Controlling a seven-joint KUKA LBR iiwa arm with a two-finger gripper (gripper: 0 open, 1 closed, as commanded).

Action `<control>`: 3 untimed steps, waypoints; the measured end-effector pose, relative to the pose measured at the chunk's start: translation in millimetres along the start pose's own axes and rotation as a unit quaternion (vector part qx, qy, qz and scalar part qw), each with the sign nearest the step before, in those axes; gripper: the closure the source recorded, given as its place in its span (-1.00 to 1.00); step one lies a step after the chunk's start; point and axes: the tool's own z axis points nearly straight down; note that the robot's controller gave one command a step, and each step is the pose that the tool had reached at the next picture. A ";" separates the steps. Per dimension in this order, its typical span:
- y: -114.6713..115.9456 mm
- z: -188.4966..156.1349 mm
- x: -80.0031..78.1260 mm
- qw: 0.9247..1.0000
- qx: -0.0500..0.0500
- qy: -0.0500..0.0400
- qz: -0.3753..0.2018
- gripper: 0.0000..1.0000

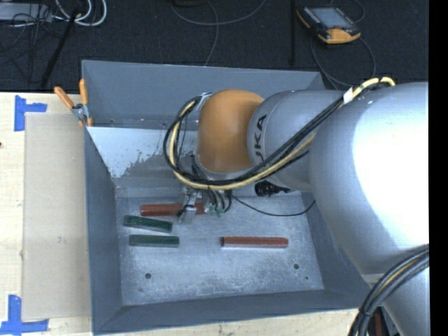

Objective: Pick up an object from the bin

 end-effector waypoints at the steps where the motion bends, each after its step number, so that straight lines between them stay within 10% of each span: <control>1: -0.1 0.1 0.0 1.000 0.000 0.000 0.000 -1.00; 2: -0.1 -0.4 -0.3 1.000 0.000 0.000 0.001 1.00; 3: 17.1 -147.5 12.5 1.000 -0.002 -0.004 -0.013 1.00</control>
Offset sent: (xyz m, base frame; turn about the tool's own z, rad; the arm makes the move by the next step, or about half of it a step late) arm 0.0000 0.0000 0.0000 0.0000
